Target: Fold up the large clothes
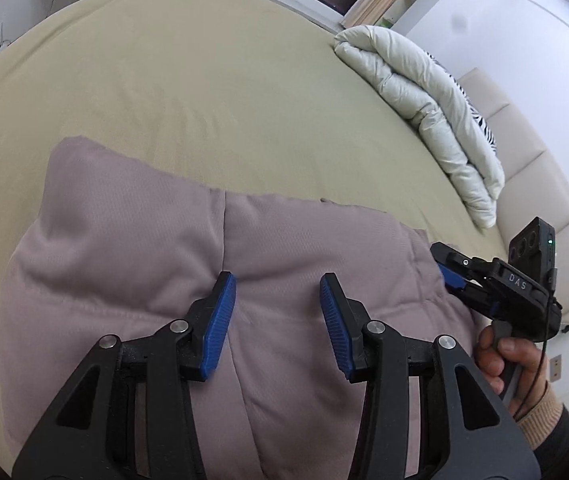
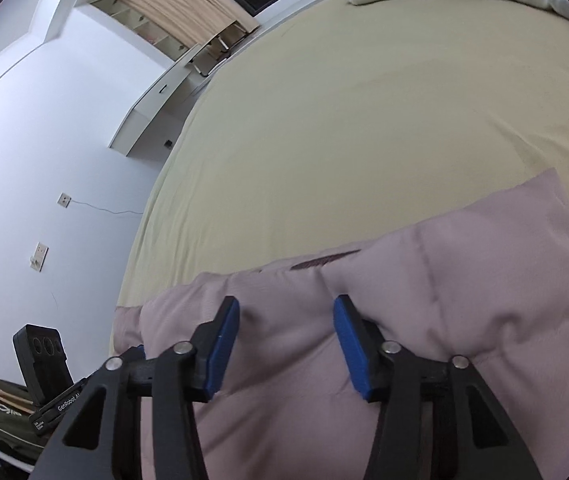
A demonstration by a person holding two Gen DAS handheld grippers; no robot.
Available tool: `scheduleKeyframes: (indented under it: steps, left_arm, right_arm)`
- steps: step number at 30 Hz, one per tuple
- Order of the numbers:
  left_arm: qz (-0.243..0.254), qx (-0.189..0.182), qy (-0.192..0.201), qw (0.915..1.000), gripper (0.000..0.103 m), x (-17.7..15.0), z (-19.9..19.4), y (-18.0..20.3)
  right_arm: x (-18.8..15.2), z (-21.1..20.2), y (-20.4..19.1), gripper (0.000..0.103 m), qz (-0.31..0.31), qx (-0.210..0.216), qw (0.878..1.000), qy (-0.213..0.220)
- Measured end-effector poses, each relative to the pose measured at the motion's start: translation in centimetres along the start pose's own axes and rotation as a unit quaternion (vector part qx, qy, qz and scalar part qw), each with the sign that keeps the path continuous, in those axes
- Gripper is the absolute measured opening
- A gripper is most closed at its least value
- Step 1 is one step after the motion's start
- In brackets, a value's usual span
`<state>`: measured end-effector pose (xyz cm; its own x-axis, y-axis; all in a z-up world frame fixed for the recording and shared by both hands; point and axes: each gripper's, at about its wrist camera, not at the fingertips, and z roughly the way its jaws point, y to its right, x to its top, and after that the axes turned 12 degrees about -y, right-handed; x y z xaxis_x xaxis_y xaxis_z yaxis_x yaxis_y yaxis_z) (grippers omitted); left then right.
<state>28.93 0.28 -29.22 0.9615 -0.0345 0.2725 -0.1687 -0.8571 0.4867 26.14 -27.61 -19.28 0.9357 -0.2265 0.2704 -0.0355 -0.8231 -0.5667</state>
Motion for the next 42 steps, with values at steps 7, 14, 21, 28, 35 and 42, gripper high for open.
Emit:
scheduleKeyframes:
  steps: [7,14,21,28,35,42]
  left_arm:
    - [-0.006,-0.022,0.009,0.9997,0.042,1.4,3.9,-2.2]
    - [-0.019,-0.074,0.025,0.9967,0.042,1.6,5.3,-4.9]
    - [-0.035,-0.045,0.039,0.9976,0.042,-1.0,1.1,-4.7]
    - [-0.028,-0.05,0.044,0.9974,0.042,-2.7,0.2,-3.8]
    - [-0.037,-0.03,0.058,0.9971,0.045,-5.7,-3.8,-2.8]
    - [0.021,0.067,0.14,0.9876,0.072,-13.0,-9.8,1.8]
  right_arm:
    - [-0.8,0.3,4.1,0.027,0.036,0.054,0.998,0.022]
    - [-1.7,0.0,5.7,0.026,0.049,0.106,0.992,0.042]
    - [-5.6,-5.9,5.2,0.076,0.03,0.09,0.991,0.099]
    - [-8.5,-7.6,9.5,0.043,0.065,0.076,0.989,0.108]
    - [-11.1,-11.3,6.9,0.088,0.049,-0.008,0.991,0.128]
    - [-17.6,-15.8,5.3,0.088,0.06,-0.081,0.978,0.181]
